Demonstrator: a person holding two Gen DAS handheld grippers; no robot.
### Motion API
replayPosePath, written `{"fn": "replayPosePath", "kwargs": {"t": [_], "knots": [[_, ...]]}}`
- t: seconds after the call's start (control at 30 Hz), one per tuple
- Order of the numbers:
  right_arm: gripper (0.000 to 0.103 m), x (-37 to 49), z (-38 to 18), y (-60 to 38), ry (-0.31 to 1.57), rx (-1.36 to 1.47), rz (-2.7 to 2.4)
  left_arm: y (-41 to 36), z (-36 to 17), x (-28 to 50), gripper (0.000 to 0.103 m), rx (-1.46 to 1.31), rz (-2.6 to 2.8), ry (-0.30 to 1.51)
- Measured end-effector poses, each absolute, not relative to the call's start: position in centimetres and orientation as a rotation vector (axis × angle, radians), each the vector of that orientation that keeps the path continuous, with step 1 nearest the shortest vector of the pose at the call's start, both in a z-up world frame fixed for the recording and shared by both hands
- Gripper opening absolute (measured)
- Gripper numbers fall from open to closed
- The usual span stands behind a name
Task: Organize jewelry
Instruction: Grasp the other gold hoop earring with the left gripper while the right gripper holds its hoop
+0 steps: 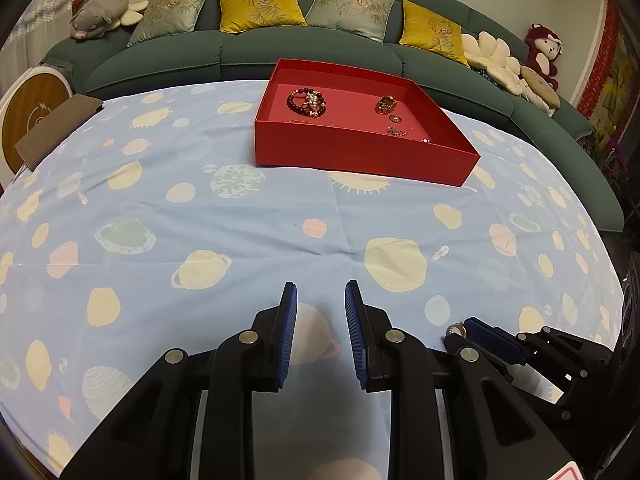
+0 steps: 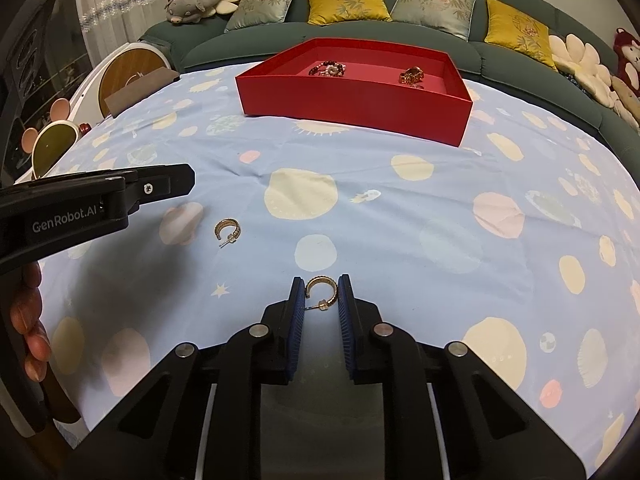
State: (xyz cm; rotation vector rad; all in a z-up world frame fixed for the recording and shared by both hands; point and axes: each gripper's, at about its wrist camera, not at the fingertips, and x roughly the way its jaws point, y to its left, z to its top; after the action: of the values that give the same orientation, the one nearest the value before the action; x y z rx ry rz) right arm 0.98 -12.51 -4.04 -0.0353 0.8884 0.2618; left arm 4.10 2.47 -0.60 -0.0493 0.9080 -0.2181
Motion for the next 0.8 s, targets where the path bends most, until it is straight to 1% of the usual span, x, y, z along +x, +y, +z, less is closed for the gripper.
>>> {"fn": "replayPosePath", "kwargs": {"t": [0.33, 0.4, 0.43, 0.47, 0.8], "knots": [[0.016, 1.0, -3.7, -12.9, 0.887, -0.006, 0.264, 1.9, -1.0, 4.0, 0.024, -0.034, -0.249, 0.919], [0.016, 1.0, -3.4, -13.3, 0.883, 0.009, 0.257, 1.6, -1.3, 4.0, 0.026, -0.034, -0.258, 0.929], [0.016, 1.0, -3.3, -13.5, 0.879, 0.012, 0.252, 1.6, -1.5, 4.0, 0.031, -0.036, -0.255, 0.938], [0.016, 0.9, -3.2, -13.8, 0.878, 0.017, 0.248, 1.5, -1.7, 4.0, 0.032, -0.043, -0.255, 0.945], [0.016, 0.8, -2.9, -15.0, 0.871, 0.04, 0.229, -0.4, -3.2, 3.9, 0.032, -0.036, -0.302, 0.98]]}}
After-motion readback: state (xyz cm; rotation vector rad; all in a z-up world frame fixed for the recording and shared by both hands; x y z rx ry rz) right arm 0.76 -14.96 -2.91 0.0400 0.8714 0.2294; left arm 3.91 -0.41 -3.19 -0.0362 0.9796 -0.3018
